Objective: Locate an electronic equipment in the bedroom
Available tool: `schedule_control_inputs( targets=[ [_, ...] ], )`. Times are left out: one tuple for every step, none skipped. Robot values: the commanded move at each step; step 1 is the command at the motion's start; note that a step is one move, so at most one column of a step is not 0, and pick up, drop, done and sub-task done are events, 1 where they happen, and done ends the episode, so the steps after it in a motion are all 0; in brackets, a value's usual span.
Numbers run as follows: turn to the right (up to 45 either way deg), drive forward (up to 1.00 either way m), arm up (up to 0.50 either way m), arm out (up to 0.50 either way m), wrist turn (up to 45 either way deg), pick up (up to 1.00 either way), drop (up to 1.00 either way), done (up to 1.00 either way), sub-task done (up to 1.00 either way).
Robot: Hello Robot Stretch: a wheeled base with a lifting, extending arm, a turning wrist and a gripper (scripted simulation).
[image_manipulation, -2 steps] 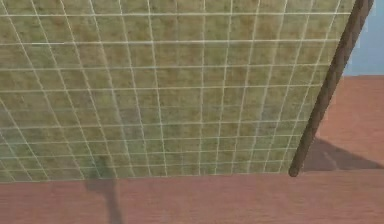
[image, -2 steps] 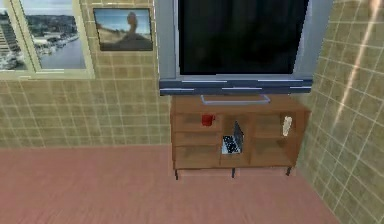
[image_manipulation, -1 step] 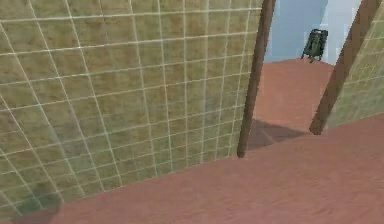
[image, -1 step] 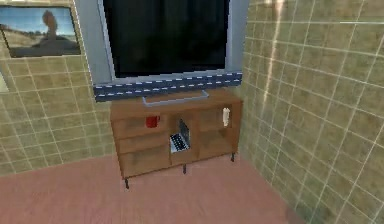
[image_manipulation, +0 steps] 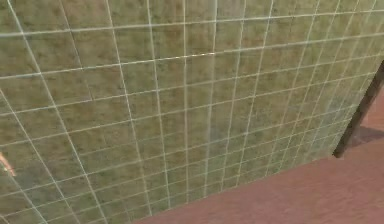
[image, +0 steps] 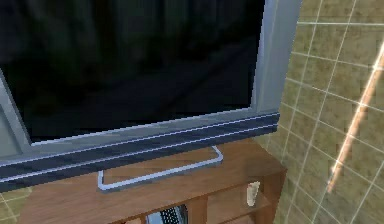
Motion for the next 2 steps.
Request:
schedule_control_inputs(
  targets=[
    [-9.0,0.0,0.0,0.0,0.0,0.0,0.0,0.0,0.0],
    [0.0,0.0,0.0,0.0,0.0,0.0,0.0,1.0,0.0]
  ],
)
